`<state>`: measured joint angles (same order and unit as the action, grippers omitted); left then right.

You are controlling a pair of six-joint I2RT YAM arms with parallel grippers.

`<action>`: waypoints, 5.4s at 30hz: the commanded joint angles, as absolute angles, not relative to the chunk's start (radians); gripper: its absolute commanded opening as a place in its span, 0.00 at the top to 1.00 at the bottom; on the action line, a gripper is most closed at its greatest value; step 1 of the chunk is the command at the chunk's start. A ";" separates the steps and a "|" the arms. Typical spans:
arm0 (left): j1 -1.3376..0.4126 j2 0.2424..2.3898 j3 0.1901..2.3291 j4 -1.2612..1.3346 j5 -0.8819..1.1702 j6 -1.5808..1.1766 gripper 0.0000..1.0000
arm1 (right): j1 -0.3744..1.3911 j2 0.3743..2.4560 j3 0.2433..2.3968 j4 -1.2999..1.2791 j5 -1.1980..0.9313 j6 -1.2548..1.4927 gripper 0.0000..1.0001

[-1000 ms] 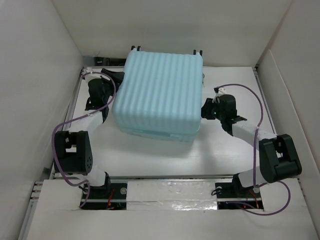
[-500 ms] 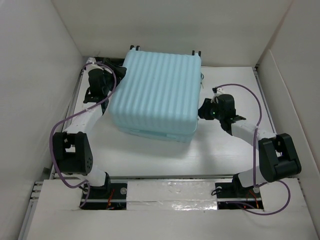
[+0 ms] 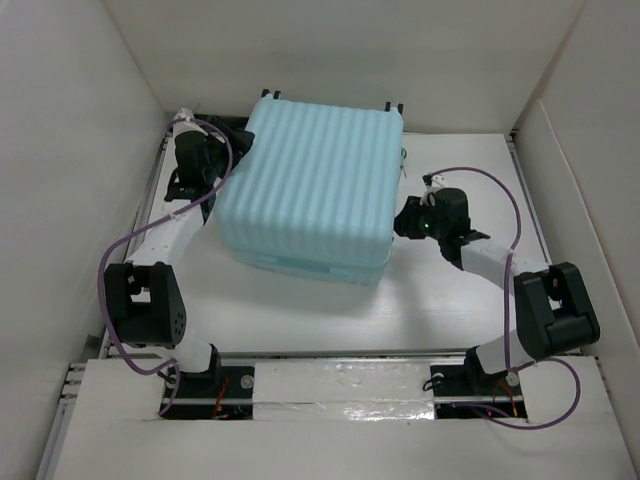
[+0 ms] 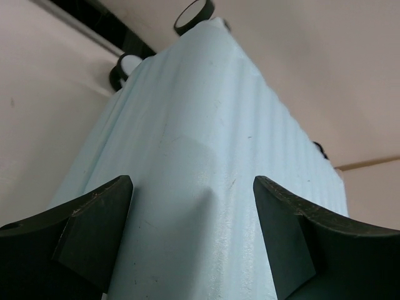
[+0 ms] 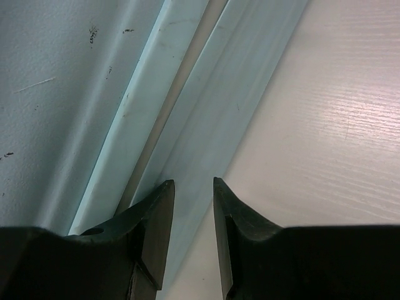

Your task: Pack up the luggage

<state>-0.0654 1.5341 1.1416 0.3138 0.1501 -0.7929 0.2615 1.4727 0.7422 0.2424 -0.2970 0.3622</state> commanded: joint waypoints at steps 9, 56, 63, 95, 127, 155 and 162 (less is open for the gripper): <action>-0.123 1.511 1.454 0.315 0.287 -0.824 0.25 | 0.331 1.473 0.815 0.380 -0.451 0.416 0.61; -0.227 0.416 0.304 0.116 0.305 -0.604 1.00 | 0.149 1.302 0.296 1.151 -0.960 0.425 0.64; -0.278 0.473 0.287 0.189 0.222 -0.572 1.00 | 0.095 1.511 0.262 1.541 -1.038 0.596 0.65; -1.048 1.289 1.461 0.398 -0.713 -0.033 0.83 | 0.112 0.917 0.410 0.658 -0.753 0.321 0.68; -1.040 0.916 0.315 0.308 -0.681 -0.919 0.50 | 0.069 1.615 0.390 1.425 -1.098 0.503 0.48; -0.897 1.124 0.301 0.548 -0.508 -0.838 0.51 | 0.123 1.841 0.488 1.810 -1.200 0.749 0.64; -0.897 1.158 0.298 0.583 -0.503 -0.838 0.51 | 0.161 1.804 0.457 1.810 -1.152 0.733 0.83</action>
<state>-0.8955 1.1221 0.2882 0.5419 -0.5735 -0.8806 0.1070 1.8286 0.4747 1.3205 -1.1503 0.7231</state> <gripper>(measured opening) 0.494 0.187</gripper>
